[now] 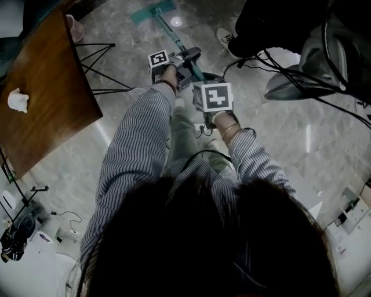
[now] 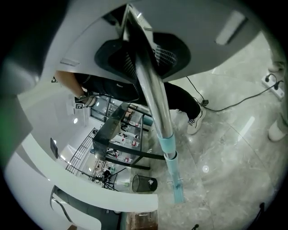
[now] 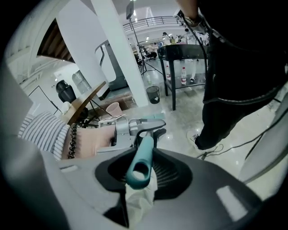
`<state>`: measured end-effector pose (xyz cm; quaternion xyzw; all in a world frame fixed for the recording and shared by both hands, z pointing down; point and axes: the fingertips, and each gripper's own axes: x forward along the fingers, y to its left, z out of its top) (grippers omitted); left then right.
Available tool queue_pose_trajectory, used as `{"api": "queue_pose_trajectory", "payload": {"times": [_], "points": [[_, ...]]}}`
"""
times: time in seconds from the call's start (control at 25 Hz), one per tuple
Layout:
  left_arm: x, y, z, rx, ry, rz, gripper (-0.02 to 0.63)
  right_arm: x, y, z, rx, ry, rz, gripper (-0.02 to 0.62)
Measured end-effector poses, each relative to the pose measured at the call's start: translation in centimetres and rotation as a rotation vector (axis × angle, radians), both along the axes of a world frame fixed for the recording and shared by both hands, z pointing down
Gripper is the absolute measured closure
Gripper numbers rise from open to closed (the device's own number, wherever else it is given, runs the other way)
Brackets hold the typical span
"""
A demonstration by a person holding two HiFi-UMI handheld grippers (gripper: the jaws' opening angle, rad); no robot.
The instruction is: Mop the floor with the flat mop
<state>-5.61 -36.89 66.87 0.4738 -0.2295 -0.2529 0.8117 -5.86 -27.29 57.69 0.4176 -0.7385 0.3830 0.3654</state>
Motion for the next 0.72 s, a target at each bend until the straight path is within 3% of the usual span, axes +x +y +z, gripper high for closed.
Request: {"api": "queue_pose_trajectory", "payload": {"times": [0.2, 0.36, 0.6, 0.72], "points": [[6.5, 9.5, -1.0, 0.011, 0.014, -0.028, 0.507, 6.8, 9.6, -0.7, 0.006, -0.008, -0.024, 0.483], [13.0, 17.9, -0.4, 0.009, 0.009, 0.007, 0.508, 13.4, 17.8, -0.2, 0.0, 0.013, -0.067, 0.485], [19.1, 28.5, -0.3, 0.001, 0.009, -0.061, 0.509, 19.6, 28.2, -1.2, -0.005, 0.011, -0.102, 0.485], [22.0, 33.6, 0.1, -0.014, -0.009, -0.012, 0.511, 22.7, 33.4, -1.3, -0.034, 0.016, -0.094, 0.485]]}}
